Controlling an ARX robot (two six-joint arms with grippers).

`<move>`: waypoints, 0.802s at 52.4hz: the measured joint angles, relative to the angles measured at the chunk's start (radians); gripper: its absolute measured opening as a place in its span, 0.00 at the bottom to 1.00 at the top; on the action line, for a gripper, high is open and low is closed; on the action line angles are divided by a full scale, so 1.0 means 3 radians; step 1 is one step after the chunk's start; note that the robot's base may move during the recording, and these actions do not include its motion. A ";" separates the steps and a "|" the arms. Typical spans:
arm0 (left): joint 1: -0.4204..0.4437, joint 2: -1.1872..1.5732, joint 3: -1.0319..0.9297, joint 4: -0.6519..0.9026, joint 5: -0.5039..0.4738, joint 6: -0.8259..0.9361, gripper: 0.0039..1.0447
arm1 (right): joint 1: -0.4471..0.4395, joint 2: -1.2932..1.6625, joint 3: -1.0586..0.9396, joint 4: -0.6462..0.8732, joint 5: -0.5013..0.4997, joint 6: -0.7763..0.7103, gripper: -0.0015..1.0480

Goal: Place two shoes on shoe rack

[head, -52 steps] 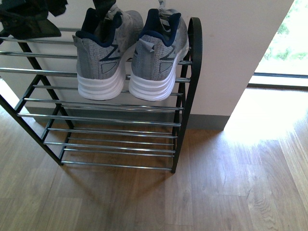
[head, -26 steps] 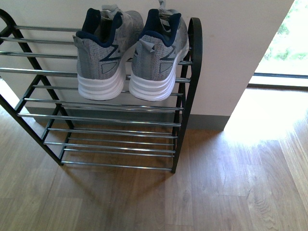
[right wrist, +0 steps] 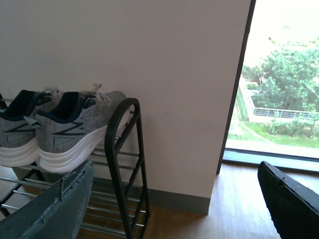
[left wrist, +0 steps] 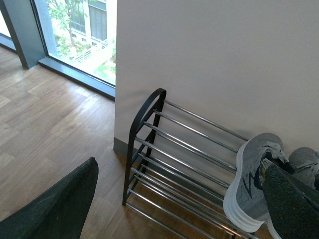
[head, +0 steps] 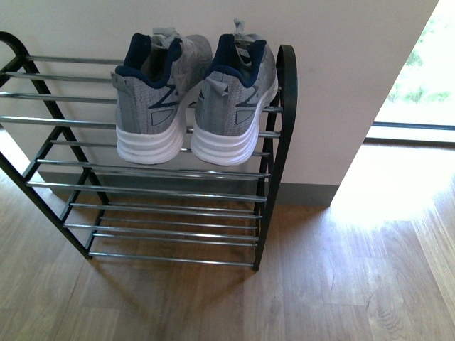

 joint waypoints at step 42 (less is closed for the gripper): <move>0.1047 -0.1382 -0.1600 0.1181 0.1888 0.1211 0.03 | 0.0000 0.0000 0.0000 0.0000 -0.0001 0.0000 0.91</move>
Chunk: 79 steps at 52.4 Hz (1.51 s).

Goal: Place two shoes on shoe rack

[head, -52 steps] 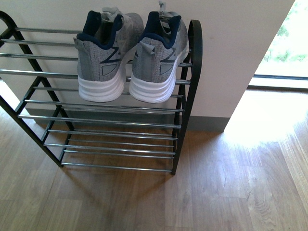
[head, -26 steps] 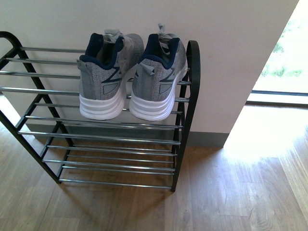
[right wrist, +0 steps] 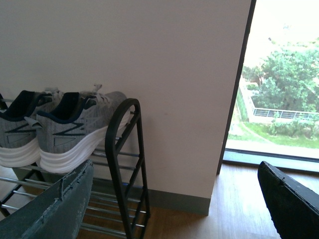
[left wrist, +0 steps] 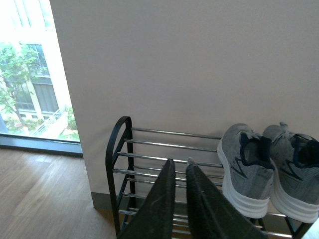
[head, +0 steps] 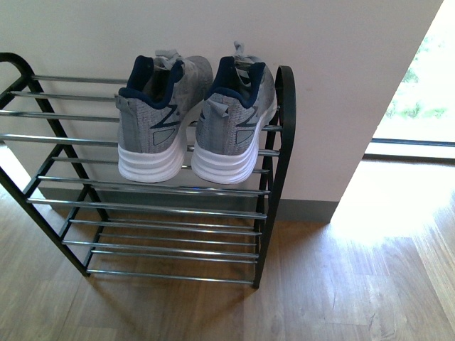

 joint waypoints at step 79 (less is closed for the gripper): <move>0.0005 -0.0534 -0.0729 0.0191 0.0004 0.0019 0.25 | 0.0000 0.0000 0.0000 0.0000 0.0001 0.0000 0.91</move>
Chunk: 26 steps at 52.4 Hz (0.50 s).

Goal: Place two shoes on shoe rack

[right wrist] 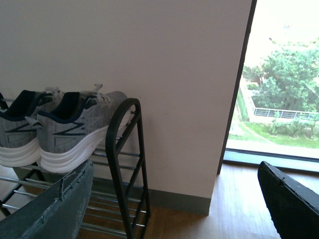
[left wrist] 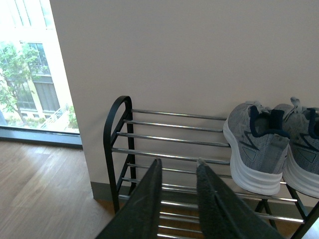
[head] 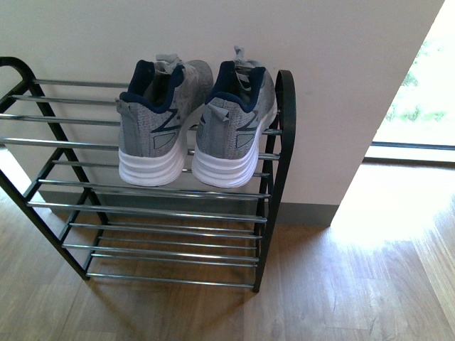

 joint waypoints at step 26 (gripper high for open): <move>0.0000 -0.0001 0.0000 0.0000 0.0000 0.0008 0.91 | 0.0000 0.0000 0.0000 0.0000 -0.0001 0.0000 0.91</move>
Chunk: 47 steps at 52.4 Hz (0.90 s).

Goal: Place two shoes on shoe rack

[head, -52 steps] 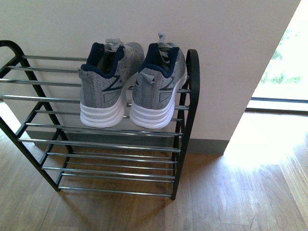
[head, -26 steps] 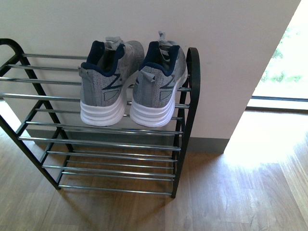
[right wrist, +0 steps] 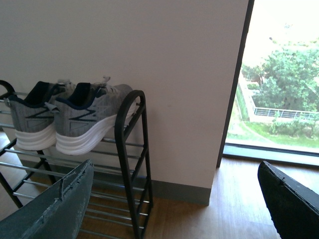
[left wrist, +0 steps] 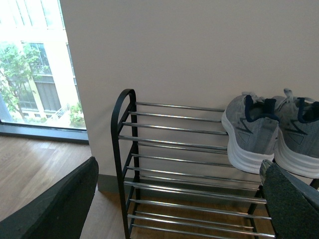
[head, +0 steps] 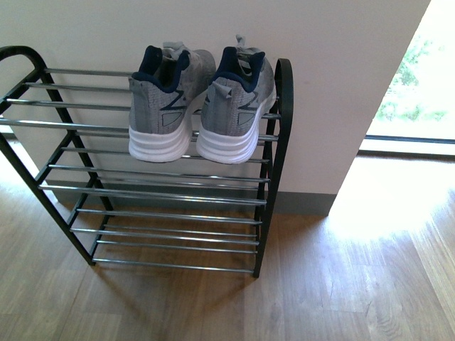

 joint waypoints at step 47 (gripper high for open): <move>0.0000 0.0000 0.0000 0.0000 0.0001 0.0001 0.91 | 0.0000 0.0001 0.0000 0.0000 0.0000 0.0000 0.91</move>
